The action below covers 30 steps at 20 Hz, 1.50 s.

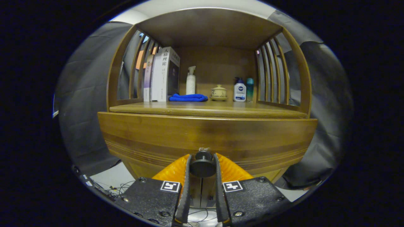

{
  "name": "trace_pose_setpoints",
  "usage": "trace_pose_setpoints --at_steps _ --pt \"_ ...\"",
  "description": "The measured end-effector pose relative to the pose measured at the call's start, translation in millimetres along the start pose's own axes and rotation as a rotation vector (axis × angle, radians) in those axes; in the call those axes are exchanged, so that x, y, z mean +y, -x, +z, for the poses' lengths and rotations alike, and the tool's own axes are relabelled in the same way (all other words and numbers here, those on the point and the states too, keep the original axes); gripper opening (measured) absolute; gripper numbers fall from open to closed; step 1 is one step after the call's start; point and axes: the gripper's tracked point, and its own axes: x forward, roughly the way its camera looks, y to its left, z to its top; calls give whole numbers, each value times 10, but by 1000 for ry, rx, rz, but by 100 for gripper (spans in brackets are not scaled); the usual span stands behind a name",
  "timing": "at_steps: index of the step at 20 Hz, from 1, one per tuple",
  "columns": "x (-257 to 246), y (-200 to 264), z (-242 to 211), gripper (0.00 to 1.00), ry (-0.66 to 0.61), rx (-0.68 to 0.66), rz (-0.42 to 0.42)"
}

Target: Pull open the drawer, take out the items inside it, and place them on the countertop above the cabinet.

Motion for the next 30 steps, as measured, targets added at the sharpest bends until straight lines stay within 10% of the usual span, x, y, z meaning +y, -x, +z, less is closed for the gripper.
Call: trace_pose_setpoints --at_steps 21,27,30 --pt "80 1369 -441 36 -25 -8 20" --pt "35 1418 -402 50 8 -40 28" --pt "30 1561 -115 81 30 -131 28"
